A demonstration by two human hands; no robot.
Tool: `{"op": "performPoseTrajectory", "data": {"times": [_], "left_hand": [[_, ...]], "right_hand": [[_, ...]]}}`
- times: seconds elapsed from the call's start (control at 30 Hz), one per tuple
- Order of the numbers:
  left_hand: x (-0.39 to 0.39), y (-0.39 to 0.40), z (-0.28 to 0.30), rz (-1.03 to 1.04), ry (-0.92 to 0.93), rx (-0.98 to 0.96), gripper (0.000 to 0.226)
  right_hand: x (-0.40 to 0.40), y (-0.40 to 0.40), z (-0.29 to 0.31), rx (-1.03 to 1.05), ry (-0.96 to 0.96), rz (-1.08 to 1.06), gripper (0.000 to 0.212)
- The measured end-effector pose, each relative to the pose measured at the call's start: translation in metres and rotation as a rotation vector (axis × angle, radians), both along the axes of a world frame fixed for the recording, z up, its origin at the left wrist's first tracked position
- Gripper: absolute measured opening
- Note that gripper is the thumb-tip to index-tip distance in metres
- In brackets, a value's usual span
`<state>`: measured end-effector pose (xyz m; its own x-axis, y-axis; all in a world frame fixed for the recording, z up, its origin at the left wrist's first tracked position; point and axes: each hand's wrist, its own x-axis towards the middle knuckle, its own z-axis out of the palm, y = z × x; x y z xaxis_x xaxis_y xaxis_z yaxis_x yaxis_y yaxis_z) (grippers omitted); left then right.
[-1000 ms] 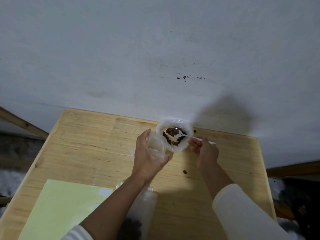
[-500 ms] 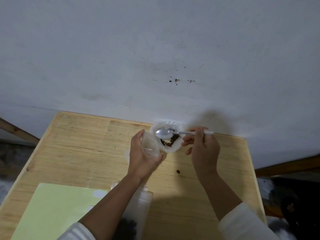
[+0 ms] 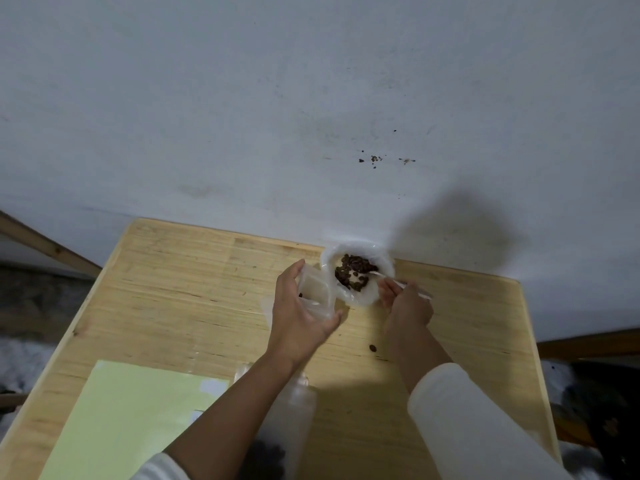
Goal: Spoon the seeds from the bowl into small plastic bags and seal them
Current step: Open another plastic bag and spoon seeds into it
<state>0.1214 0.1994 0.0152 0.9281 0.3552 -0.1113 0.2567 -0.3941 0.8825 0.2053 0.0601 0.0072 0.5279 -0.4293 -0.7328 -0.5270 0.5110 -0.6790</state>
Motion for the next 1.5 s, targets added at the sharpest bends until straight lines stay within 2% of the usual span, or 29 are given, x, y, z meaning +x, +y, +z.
{"op": "performPoseTrajectory", "data": {"times": [0.1, 0.33, 0.53, 0.6, 0.77, 0.87, 0.97, 1.1, 1.17, 1.27, 1.37, 1.5], "left_hand": [[0.0, 0.0, -0.001, -0.002, 0.001, -0.002, 0.1], [-0.001, 0.0, -0.002, -0.007, -0.017, -0.04, 0.1], [-0.005, -0.003, 0.002, -0.005, -0.05, -0.03, 0.099], [-0.006, -0.006, 0.005, -0.001, -0.068, -0.015, 0.099], [-0.008, -0.009, 0.012, 0.015, -0.138, 0.056, 0.097], [-0.011, -0.01, 0.018, 0.017, -0.184, 0.056, 0.097], [-0.011, -0.013, 0.024, 0.018, -0.228, 0.062, 0.095], [-0.013, -0.022, 0.029, 0.014, -0.239, 0.062, 0.096], [-0.015, -0.027, 0.029, 0.021, -0.24, 0.069, 0.097], [-0.021, -0.035, 0.027, 0.048, -0.241, 0.078, 0.097], [-0.029, -0.045, 0.026, 0.067, -0.242, 0.089, 0.097], [-0.04, -0.063, 0.025, 0.08, -0.235, 0.113, 0.097]], "right_hand": [[-0.005, -0.003, 0.001, 0.035, -0.032, -0.011, 0.025], [-0.024, -0.017, 0.011, -0.118, -0.102, 0.095, 0.021], [-0.04, -0.017, 0.057, -0.132, -0.338, 0.276, 0.025], [-0.05, -0.012, 0.073, -0.236, -0.461, 0.406, 0.027], [-0.073, -0.015, 0.089, -0.706, -0.798, 0.781, 0.02], [-0.084, -0.024, 0.095, -0.829, -0.87, 0.829, 0.013], [-0.094, -0.039, 0.099, -0.883, -0.797, 0.892, 0.008], [-0.106, -0.061, 0.093, -0.89, -0.474, 1.166, 0.01], [-0.111, -0.075, 0.083, -0.727, -0.384, 1.108, 0.007], [-0.108, -0.107, 0.058, -0.51, -0.267, 0.854, 0.009], [-0.096, -0.141, 0.024, -0.546, -0.101, 0.734, 0.013], [-0.081, -0.166, -0.006, -0.685, -0.002, 0.768, 0.012]]}}
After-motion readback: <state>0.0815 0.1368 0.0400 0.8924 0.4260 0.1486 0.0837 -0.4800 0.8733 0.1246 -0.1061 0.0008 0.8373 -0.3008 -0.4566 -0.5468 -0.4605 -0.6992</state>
